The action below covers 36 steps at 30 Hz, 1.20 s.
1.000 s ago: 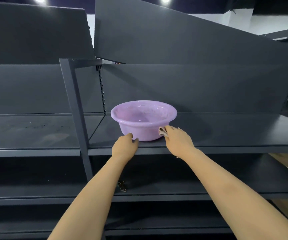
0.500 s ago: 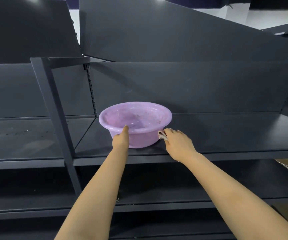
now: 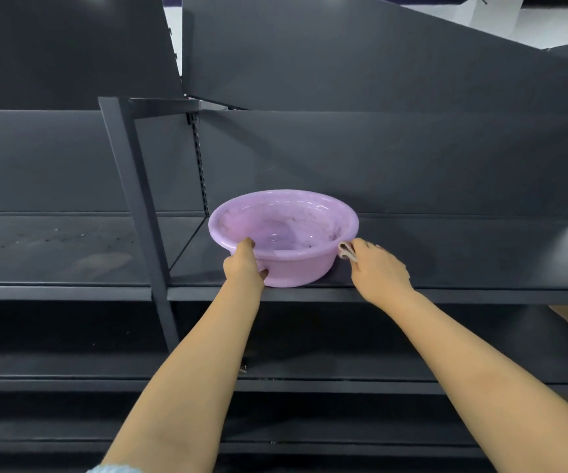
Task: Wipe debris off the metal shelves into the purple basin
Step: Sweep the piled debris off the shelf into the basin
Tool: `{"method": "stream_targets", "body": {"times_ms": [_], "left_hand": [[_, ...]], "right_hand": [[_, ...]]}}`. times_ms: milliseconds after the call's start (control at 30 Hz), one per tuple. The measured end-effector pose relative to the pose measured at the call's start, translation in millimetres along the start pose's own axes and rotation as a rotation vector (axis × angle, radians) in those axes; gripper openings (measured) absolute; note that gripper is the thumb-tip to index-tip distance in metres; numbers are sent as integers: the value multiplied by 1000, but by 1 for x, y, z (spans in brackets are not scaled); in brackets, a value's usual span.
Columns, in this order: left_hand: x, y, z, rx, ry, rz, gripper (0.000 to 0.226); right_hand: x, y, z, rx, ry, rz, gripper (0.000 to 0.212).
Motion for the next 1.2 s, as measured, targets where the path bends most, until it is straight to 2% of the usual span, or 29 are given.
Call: {"method": "stream_targets", "body": {"times_ms": [200, 467, 633, 733, 900, 1200], "left_hand": [[7, 17, -51, 54, -11, 22, 50], [18, 40, -151, 154, -96, 88, 22], [21, 51, -221, 171, -250, 114, 26], [15, 53, -257, 171, -387, 94, 21], [-27, 46, -306, 190, -467, -36, 23], [-130, 14, -358, 401, -416, -240, 10]], "right_hand": [[-14, 29, -13, 56, 33, 38, 18], [-43, 61, -13, 81, 45, 42, 13], [-66, 77, 8, 56, -8, 28, 15], [-83, 83, 27, 22, -51, -5, 17], [-107, 94, 70, -55, -71, -60, 19], [-117, 117, 182, -323, -103, -147, 23]]}}
Point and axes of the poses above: each hand's wrist, its own y-axis away from the middle knuckle, its own z-axis out of the palm, x = y × z, the point moved 2 cm from there along -y, towards the middle knuckle, and after that the axes turned 7 degrees about -z, right-handed, at the moved point
